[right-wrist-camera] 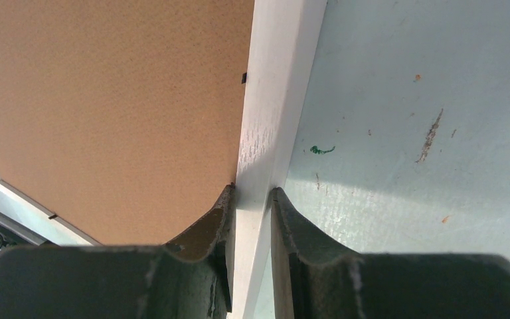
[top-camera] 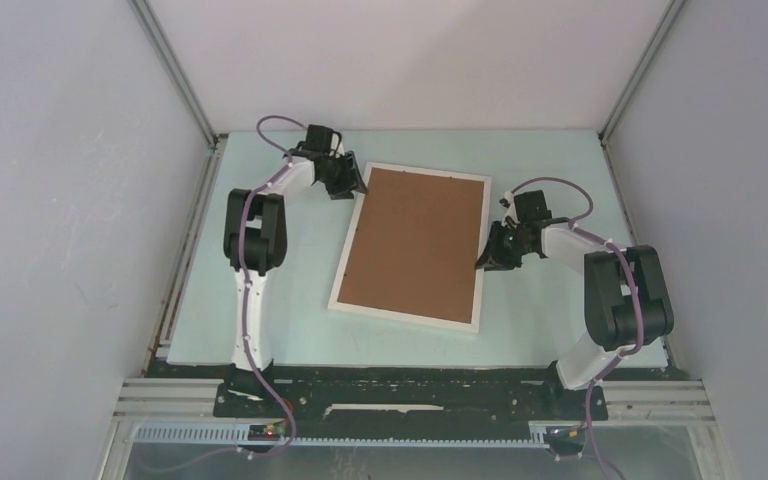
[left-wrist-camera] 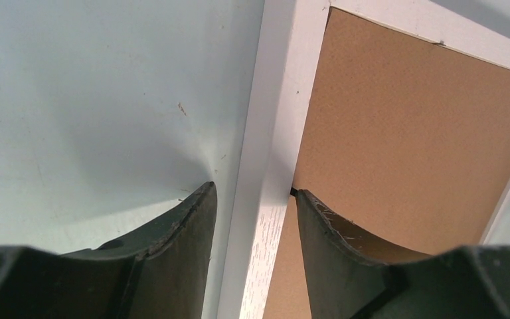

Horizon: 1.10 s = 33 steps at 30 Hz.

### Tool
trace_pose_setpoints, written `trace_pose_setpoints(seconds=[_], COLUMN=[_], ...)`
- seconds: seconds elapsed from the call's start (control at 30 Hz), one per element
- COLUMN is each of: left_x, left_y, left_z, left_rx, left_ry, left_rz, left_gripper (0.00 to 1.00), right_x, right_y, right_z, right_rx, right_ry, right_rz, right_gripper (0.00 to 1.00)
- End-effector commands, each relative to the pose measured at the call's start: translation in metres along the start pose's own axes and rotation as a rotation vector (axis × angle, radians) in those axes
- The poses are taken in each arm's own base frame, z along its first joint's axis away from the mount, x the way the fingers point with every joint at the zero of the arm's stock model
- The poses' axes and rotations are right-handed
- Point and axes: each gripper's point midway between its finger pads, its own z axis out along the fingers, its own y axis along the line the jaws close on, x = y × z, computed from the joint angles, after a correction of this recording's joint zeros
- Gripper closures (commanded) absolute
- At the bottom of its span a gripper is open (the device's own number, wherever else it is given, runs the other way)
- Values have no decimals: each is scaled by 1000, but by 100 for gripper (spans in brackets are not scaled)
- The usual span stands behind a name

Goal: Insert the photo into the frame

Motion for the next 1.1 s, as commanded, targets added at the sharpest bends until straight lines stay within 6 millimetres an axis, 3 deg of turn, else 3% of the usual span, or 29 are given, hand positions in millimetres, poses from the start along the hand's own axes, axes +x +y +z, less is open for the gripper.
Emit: trace_pose_setpoints(seconds=[0.0, 0.2, 0.7, 0.8, 0.93, 1.0, 1.07], left_x=[-7, -1, 5, 4, -17, -28, -35], left_y=[10, 13, 16, -10, -51, -56, -46], left_z=[5, 1, -2, -3, -23, -32, -38], left_rx=[-85, -185, -209, -62, 151, 203, 187], left_ry=[19, 60, 100, 100, -21, -57, -84], left_rz=[9, 79, 80, 80, 82, 47, 16], left_gripper=[45, 49, 53, 46, 33, 32, 33], right_x=[-13, -14, -14, -14, -13, -14, -14], right_y=[26, 26, 29, 29, 30, 30, 31], right_z=[-7, -8, -11, -10, -9, -10, -10], right_rx=[-95, -92, -96, -97, -101, -100, -103], right_ry=[-47, -52, -56, -55, -51, -54, -54], right_rz=[-67, -69, -77, -79, -78, -79, -80], right_gripper=[100, 100, 100, 100, 100, 100, 100])
